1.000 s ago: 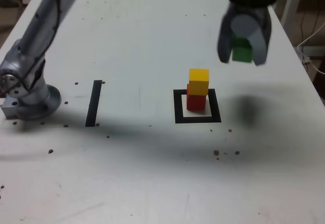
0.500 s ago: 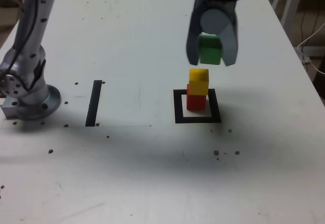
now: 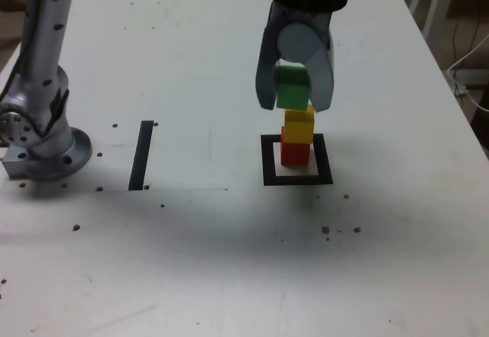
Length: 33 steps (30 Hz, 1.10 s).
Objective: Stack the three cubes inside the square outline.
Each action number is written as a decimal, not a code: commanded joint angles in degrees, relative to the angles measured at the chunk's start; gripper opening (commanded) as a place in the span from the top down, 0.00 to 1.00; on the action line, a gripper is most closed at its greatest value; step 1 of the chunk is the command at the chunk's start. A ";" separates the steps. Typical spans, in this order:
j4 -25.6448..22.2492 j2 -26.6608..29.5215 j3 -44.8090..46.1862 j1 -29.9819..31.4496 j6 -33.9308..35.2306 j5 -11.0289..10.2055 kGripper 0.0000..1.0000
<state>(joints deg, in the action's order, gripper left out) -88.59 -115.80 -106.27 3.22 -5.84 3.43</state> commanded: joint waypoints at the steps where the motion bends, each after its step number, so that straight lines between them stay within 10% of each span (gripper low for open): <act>1: -0.10 0.47 0.39 0.06 0.09 0.08 0.72; 33: 4.45 -2.05 2.37 -2.62 -1.51 1.00 0.72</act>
<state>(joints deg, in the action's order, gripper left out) -84.26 -117.56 -104.05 0.70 -7.20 4.30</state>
